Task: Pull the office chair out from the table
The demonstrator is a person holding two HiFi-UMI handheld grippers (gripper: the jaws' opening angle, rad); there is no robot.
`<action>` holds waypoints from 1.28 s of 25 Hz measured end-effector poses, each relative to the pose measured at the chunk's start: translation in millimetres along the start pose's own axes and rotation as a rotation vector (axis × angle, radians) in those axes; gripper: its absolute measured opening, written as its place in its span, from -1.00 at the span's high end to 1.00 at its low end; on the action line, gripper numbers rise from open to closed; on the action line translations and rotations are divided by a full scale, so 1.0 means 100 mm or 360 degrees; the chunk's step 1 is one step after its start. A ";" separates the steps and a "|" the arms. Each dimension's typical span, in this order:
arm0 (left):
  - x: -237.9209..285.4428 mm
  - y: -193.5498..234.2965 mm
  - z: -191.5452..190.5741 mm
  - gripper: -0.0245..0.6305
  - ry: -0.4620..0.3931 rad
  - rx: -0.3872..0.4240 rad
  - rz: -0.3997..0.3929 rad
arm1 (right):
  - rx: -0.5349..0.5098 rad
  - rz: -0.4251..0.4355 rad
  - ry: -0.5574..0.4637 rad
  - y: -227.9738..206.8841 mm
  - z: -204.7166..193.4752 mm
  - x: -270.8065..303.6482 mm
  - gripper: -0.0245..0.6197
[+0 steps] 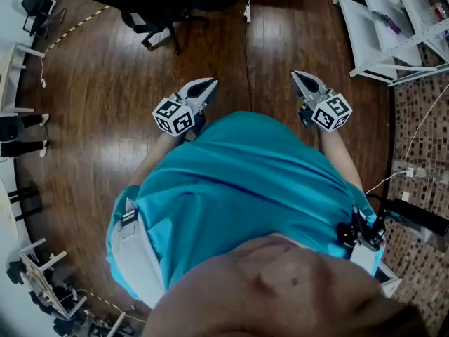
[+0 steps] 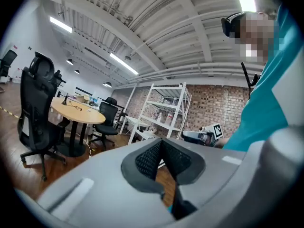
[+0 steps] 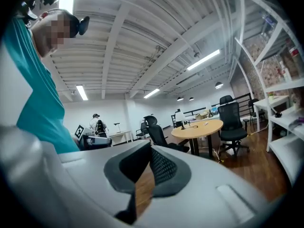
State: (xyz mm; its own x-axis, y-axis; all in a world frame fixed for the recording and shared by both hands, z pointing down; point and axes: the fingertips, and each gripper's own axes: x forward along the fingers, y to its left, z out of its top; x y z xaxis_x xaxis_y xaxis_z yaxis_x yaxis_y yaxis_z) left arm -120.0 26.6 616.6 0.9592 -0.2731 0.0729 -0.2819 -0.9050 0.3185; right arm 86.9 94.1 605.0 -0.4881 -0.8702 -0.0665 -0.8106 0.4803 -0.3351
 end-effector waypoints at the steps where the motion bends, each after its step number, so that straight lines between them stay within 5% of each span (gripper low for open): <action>1: 0.11 0.16 0.13 0.60 0.0008 0.0006 -0.0017 | 0.0001 -0.0010 -0.0001 -0.10 0.09 0.16 0.93; 11: 1.50 1.22 0.46 0.60 0.0027 -0.0047 0.0042 | 0.0077 0.0008 0.0033 -1.61 0.39 0.81 0.93; 19: 2.53 1.61 0.91 0.60 -0.0032 -0.0019 0.0280 | -0.0061 0.0316 0.0125 -2.70 1.26 1.43 0.93; 24: 2.90 1.92 1.05 0.60 -0.0014 -0.0010 0.0354 | -0.0039 0.0388 0.0098 -3.19 1.44 1.73 0.93; 29: 2.89 2.83 1.13 0.60 0.0067 0.0058 0.0472 | 0.0013 0.0399 0.0123 -3.55 1.35 2.38 0.93; 32: 2.75 3.61 1.45 0.63 0.0140 0.0237 0.0509 | 0.0015 0.0373 0.0126 -3.70 1.42 3.07 0.93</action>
State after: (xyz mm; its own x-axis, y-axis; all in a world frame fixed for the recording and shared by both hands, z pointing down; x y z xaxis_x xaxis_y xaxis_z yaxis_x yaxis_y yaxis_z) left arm 38.9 -422.0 614.3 0.8185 -0.5266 0.2295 -0.5615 -0.8179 0.1257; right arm 282.3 -366.4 575.2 -0.6865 -0.7238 -0.0695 -0.6694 0.6665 -0.3282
